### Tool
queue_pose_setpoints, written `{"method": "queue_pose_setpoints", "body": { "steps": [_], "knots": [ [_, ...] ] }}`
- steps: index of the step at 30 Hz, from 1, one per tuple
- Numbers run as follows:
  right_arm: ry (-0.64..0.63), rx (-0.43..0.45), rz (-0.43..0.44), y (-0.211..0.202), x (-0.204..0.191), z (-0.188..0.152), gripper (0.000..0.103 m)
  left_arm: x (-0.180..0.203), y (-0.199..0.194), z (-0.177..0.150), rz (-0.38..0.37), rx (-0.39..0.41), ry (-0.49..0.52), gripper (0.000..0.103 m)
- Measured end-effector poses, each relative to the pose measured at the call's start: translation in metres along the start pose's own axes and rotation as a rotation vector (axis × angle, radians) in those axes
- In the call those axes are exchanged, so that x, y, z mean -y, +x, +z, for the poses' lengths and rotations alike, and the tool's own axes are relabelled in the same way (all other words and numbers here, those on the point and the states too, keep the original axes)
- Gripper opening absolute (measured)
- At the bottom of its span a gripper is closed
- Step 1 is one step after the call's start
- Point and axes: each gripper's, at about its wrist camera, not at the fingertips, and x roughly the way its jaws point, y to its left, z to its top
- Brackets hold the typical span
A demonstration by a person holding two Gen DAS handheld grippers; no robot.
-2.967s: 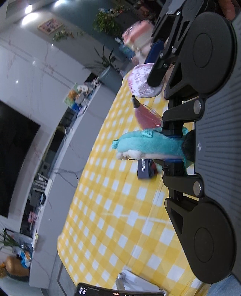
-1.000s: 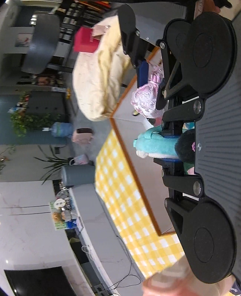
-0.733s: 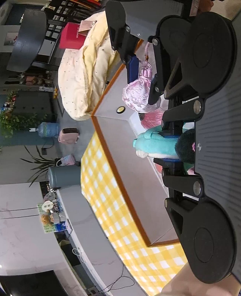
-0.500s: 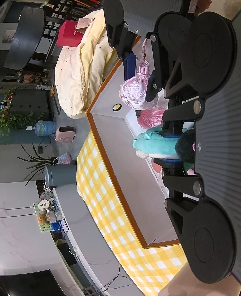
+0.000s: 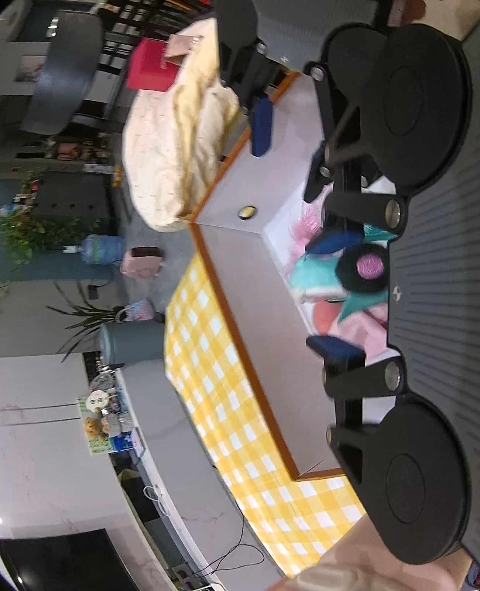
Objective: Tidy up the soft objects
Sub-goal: 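Open the left tool over the box while the right tool releases the lace pouch inside, then move both open tools back toward the navy hoodie on the bed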
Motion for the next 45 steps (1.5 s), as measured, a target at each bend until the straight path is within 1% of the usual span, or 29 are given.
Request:
{"method": "queue_pose_setpoints", "body": {
  "steps": [5, 11, 16, 21, 26, 29, 33, 38, 45],
  "knots": [
    [0.004, 0.028, -0.016, -0.015, 0.002, 0.004, 0.055, 0.002, -0.018, 0.003, 0.007, 0.048, 0.003, 0.065],
    [0.028, 0.076, -0.009, -0.042, -0.001, 0.005, 0.059, 0.003, -0.045, 0.000, 0.008, 0.107, 0.008, 0.065],
    [0.061, 0.111, 0.027, -0.066, -0.012, 0.005, 0.061, -0.005, -0.073, -0.007, -0.002, 0.163, -0.018, 0.065],
    [0.081, 0.167, 0.069, -0.090, -0.030, 0.005, 0.062, -0.015, -0.102, -0.018, -0.007, 0.221, -0.034, 0.065],
    [0.119, 0.226, 0.114, -0.111, -0.051, 0.006, 0.062, -0.031, -0.127, -0.034, -0.007, 0.265, -0.084, 0.066],
    [0.140, 0.245, 0.145, -0.120, -0.064, 0.005, 0.062, -0.041, -0.140, -0.047, 0.010, 0.280, -0.107, 0.066],
    [0.136, 0.237, 0.200, -0.127, -0.086, 0.002, 0.062, -0.058, -0.150, -0.065, 0.037, 0.275, -0.143, 0.066],
    [0.095, 0.212, 0.258, -0.128, -0.119, 0.002, 0.062, -0.081, -0.155, -0.090, 0.077, 0.239, -0.213, 0.066],
    [-0.006, 0.201, 0.339, -0.129, -0.172, 0.008, 0.062, -0.119, -0.163, -0.129, 0.143, 0.175, -0.306, 0.066]
  ]
}}
